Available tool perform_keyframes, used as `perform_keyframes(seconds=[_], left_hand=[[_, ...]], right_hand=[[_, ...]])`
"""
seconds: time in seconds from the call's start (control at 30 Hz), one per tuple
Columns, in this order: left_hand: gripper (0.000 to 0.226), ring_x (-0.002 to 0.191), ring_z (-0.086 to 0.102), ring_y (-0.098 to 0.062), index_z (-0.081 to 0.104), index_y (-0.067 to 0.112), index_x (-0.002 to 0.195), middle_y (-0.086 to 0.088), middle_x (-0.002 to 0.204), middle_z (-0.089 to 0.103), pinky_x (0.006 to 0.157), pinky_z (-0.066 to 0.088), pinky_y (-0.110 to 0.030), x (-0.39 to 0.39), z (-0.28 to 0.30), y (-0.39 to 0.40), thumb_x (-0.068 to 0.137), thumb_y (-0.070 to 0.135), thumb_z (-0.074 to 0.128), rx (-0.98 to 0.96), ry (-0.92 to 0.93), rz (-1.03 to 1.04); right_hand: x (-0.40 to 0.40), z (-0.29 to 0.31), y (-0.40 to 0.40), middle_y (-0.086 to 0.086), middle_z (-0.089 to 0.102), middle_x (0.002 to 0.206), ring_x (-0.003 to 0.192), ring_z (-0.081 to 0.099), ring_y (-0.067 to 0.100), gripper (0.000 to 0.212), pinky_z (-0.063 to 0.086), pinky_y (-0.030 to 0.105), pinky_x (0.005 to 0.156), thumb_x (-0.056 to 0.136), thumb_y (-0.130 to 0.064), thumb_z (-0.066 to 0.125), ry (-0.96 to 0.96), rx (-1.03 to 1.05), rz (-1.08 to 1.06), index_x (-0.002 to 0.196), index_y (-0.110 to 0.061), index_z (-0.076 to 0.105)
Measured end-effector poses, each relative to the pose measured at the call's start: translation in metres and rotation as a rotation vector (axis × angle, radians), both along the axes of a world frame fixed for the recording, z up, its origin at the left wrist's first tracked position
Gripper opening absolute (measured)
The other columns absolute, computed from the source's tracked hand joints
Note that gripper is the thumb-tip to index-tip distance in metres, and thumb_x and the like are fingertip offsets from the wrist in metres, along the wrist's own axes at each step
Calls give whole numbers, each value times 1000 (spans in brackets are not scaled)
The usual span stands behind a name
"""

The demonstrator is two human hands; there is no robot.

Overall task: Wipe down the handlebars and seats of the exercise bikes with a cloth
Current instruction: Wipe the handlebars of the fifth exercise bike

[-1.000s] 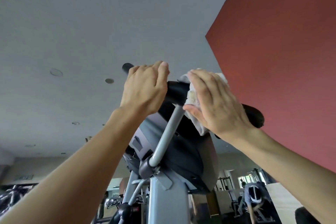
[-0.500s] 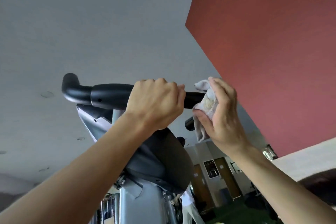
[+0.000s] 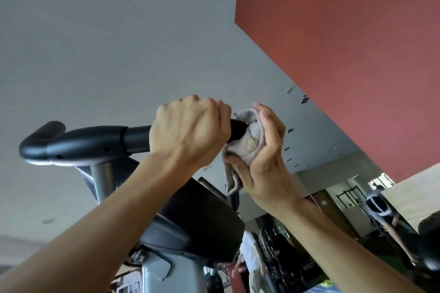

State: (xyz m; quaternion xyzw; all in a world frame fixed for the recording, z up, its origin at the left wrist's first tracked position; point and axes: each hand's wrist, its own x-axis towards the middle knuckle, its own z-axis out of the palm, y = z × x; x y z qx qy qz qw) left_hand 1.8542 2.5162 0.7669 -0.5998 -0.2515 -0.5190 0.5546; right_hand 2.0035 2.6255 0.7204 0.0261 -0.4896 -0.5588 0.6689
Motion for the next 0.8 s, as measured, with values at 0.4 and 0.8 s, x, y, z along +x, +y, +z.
perform_keyframes(seconds=[0.4,0.8], left_hand=[[53,49,28,-21,38,13,59,-3,58,36,53,15,-37,2,-2,2,107,35,29,38,-20,-2],[43,59,39,-18,36,19,67,0,68,45,64,31,-35,-27,6,-4,108,31,28,-134,185,-112]], right_hand=[[7,-10,25,29,19,149,147,34,27,66,39,36,117,101,-8,54,23,-114,162,149,-7,9],[2,-9,-15,31,26,141,140,40,27,65,41,43,115,95,-4,59,20,-102,-59,146,-2,17]])
